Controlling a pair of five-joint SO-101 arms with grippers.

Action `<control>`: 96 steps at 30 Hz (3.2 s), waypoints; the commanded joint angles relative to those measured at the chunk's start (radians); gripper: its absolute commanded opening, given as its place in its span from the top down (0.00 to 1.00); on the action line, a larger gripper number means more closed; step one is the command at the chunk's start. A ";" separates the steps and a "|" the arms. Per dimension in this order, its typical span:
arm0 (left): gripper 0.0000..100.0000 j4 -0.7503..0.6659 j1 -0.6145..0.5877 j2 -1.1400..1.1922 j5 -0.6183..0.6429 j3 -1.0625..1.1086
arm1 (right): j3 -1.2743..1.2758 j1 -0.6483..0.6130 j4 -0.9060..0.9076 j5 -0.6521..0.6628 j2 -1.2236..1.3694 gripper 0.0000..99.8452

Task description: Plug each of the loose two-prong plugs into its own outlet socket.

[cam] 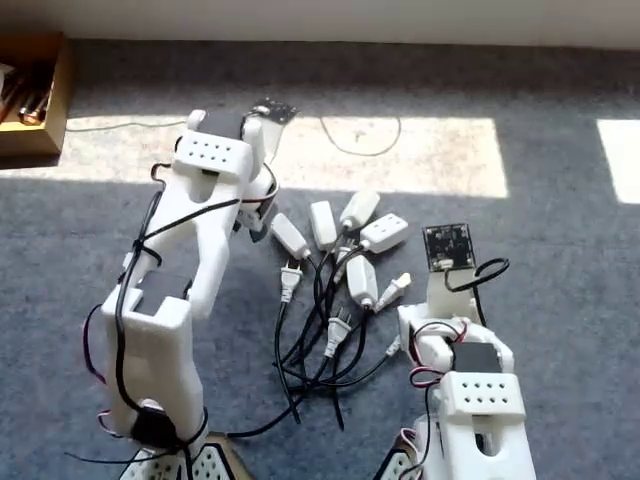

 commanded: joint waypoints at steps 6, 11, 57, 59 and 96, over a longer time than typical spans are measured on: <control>0.88 -0.086 0.122 0.056 0.044 -0.065 | 0.001 -0.005 -0.048 0.003 -0.019 0.79; 0.88 -0.130 0.148 0.110 0.044 -0.173 | 0.001 -0.005 -0.048 0.006 -0.018 0.79; 0.80 0.014 0.194 0.159 0.040 -0.298 | 0.001 -0.008 -0.053 0.008 -0.019 0.79; 0.80 -0.008 0.185 0.208 0.040 -0.295 | 0.001 -0.007 -0.053 0.008 -0.019 0.79; 1.00 0.083 -0.705 0.033 -0.720 -1.168 | 0.001 -0.005 -0.053 0.008 -0.019 0.79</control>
